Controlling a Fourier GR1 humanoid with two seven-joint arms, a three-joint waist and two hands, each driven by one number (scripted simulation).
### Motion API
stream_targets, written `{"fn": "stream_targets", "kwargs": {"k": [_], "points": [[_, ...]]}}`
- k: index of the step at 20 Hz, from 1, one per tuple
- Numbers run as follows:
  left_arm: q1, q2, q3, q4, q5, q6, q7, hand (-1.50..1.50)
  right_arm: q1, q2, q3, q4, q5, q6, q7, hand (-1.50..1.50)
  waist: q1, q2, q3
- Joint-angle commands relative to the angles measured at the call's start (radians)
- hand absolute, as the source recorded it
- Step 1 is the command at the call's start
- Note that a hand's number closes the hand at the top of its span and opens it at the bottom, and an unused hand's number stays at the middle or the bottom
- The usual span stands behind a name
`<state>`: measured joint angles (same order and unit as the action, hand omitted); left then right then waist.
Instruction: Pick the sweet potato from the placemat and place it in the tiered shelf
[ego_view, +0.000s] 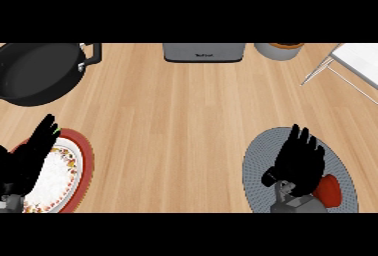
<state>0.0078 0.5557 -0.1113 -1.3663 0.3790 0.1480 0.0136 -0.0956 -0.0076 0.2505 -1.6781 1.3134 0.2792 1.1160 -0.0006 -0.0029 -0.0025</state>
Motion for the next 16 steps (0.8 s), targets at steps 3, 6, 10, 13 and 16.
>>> {"fn": "stream_targets", "kwargs": {"k": [3,6,10,13,16], "points": [[0.013,-0.041,-0.019,-0.034,-0.026,0.010,-0.003,0.00,-0.010,0.007,-0.002,-0.001,-0.011,0.157,0.175,-1.50,0.004,0.001,0.002],[-0.008,-0.014,0.006,-0.061,-0.023,0.024,0.060,0.00,0.016,0.002,-0.083,-0.035,0.018,0.222,0.101,-1.50,0.000,0.000,0.002],[-0.010,-0.029,0.039,0.048,-0.025,-0.046,-0.026,0.00,0.030,0.007,-0.054,-0.043,0.012,0.208,0.126,-1.50,-0.001,0.003,0.002],[-0.023,-0.055,0.044,0.023,-0.053,-0.021,0.003,0.00,0.063,-0.001,-0.124,-0.046,0.045,0.185,0.012,-1.50,-0.003,0.003,0.002],[0.005,-0.067,0.060,-0.016,-0.067,-0.041,0.007,0.00,0.038,0.007,-0.143,0.028,0.062,0.120,-0.023,-1.50,0.003,0.003,0.003]]}}
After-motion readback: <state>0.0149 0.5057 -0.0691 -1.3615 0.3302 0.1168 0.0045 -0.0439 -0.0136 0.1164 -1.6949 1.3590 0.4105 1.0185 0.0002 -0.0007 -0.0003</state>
